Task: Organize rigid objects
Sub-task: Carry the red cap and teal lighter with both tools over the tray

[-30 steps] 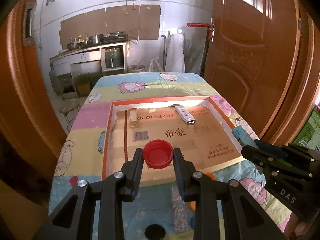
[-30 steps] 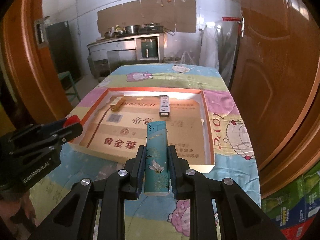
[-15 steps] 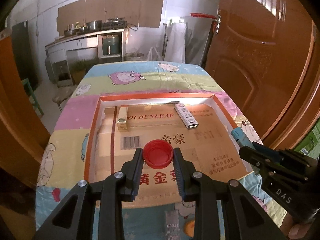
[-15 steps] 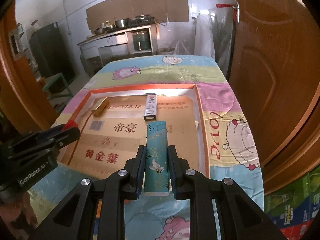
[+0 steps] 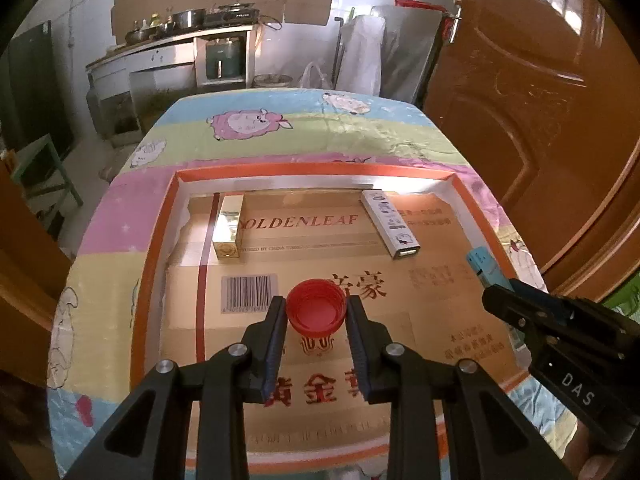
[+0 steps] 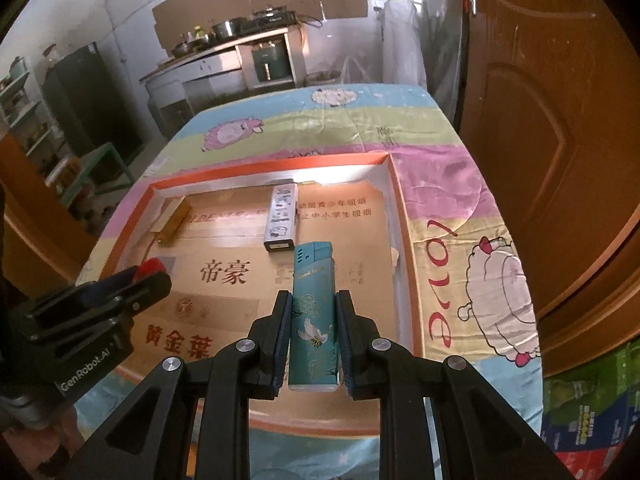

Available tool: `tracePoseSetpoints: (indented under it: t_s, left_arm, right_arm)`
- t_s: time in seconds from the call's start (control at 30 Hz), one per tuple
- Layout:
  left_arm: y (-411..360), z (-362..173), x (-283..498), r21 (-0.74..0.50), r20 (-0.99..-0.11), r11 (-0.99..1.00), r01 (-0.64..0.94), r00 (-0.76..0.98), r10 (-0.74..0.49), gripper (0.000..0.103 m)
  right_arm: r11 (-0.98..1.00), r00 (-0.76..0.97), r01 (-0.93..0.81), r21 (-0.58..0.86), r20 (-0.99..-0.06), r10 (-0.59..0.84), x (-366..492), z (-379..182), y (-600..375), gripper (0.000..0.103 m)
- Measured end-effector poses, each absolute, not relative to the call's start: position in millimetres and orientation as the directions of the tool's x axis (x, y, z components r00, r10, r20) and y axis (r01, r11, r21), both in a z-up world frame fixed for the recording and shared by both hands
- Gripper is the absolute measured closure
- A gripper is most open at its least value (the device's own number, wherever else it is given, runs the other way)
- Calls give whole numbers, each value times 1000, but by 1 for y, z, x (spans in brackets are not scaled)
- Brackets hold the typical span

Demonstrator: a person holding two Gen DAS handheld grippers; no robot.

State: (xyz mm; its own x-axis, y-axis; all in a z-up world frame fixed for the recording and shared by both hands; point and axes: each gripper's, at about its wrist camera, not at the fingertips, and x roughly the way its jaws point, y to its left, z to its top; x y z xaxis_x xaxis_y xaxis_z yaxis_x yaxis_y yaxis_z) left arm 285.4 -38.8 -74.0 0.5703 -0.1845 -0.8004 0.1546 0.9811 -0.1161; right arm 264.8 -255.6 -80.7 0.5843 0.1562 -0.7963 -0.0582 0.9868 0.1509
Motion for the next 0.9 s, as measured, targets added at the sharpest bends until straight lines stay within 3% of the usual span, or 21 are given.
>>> tracePoseSetpoints:
  t_s: [0.9]
  left_arm:
    - [-52, -101, 313, -81, -830, 985, 155, 537, -153, 72]
  right_arm:
    - [992, 523, -34, 125, -843, 124, 297, -113, -249, 81]
